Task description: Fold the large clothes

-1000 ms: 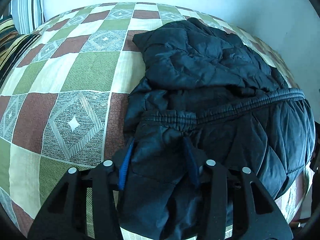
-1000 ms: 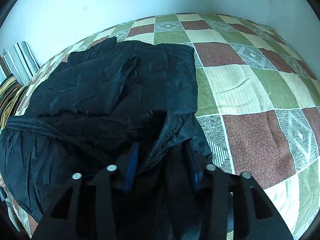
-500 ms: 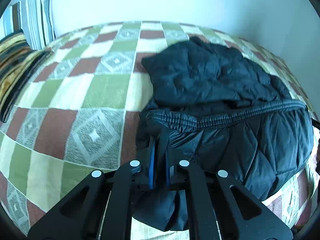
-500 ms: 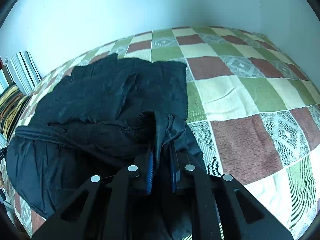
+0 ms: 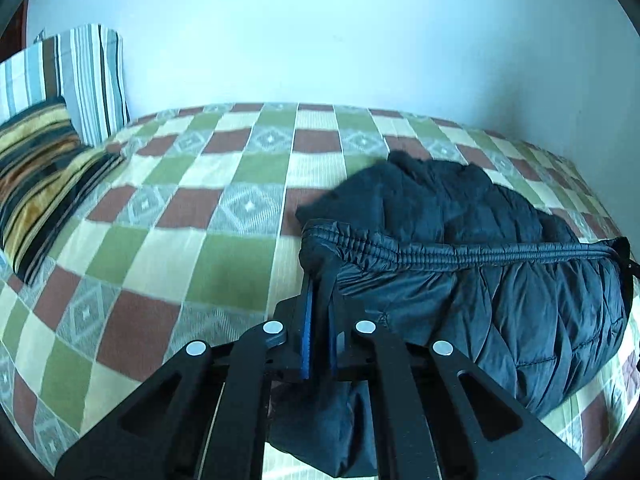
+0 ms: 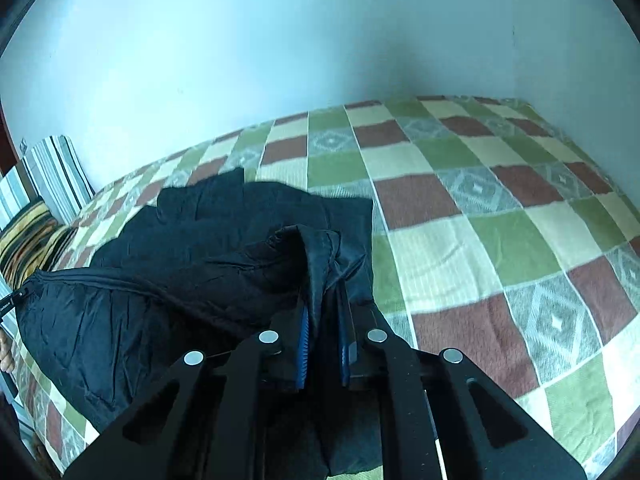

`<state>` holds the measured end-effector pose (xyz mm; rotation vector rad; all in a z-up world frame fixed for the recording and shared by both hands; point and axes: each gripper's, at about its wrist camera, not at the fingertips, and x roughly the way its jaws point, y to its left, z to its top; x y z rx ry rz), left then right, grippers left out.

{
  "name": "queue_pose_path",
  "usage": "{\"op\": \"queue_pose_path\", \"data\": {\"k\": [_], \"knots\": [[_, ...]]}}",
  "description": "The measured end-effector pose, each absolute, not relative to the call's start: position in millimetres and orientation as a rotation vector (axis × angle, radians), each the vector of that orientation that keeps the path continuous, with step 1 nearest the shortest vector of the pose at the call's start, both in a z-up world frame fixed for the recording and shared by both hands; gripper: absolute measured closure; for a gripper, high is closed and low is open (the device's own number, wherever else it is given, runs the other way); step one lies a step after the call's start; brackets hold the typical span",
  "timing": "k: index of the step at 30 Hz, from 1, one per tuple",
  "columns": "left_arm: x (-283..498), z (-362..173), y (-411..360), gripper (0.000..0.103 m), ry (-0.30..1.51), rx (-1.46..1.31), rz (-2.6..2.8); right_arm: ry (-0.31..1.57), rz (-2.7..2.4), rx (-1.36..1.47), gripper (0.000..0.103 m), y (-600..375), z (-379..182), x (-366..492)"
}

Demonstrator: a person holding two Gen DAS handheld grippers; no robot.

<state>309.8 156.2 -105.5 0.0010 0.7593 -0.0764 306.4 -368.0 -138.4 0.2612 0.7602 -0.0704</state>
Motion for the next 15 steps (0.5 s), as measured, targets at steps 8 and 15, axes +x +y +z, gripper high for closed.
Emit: {"op": "queue_pose_path", "data": {"k": [8, 15], "knots": [[371.0, -86.2, 145.5, 0.097, 0.714, 0.034, -0.036, 0.703, -0.085, 0.254, 0.092, -372.8, -116.3, 365.9], [457.6, -94.9, 124.5, 0.097, 0.731, 0.092, 0.028, 0.722, -0.118, 0.28, 0.092, -384.0, -120.1, 444.9]]}}
